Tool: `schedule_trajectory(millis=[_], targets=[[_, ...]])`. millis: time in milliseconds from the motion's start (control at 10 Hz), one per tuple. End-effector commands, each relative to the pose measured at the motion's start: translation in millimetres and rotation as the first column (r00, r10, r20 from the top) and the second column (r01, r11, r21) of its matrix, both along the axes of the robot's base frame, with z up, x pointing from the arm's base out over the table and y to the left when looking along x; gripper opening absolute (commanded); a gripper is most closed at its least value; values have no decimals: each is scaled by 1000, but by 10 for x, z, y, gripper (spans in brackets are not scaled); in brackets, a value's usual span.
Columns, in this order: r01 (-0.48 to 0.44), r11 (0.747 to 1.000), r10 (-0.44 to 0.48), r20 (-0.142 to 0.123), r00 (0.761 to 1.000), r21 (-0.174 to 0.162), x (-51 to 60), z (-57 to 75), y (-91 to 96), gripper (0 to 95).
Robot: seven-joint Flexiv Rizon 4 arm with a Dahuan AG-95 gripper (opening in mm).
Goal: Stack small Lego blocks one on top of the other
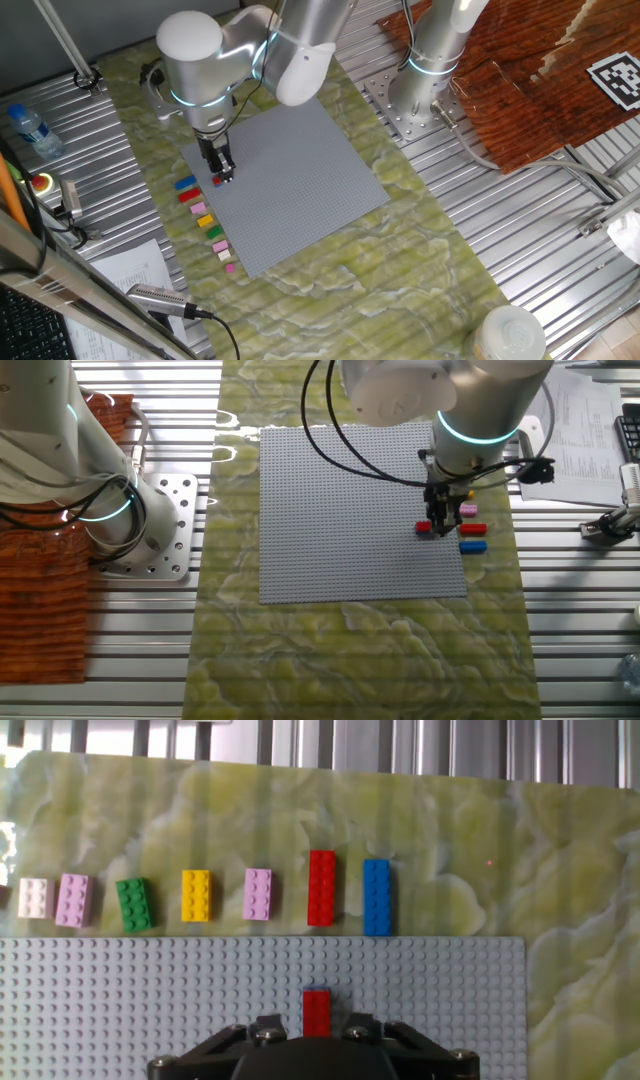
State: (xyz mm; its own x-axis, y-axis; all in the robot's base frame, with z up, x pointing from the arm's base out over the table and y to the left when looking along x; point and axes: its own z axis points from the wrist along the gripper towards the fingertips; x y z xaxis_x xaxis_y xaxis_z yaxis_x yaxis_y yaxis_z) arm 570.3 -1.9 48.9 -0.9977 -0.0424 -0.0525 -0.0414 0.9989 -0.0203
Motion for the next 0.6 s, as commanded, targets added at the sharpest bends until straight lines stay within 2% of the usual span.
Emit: schedule_trajectory(millis=[100,400,600], targets=[[5,1000,-5,-6,1000,4,23,-10,8,0],[8,1000,-8,-7,1000,4,29,-42,2,0],[6,1000,-6,-9,1000,2,34,-120,-14,0]])
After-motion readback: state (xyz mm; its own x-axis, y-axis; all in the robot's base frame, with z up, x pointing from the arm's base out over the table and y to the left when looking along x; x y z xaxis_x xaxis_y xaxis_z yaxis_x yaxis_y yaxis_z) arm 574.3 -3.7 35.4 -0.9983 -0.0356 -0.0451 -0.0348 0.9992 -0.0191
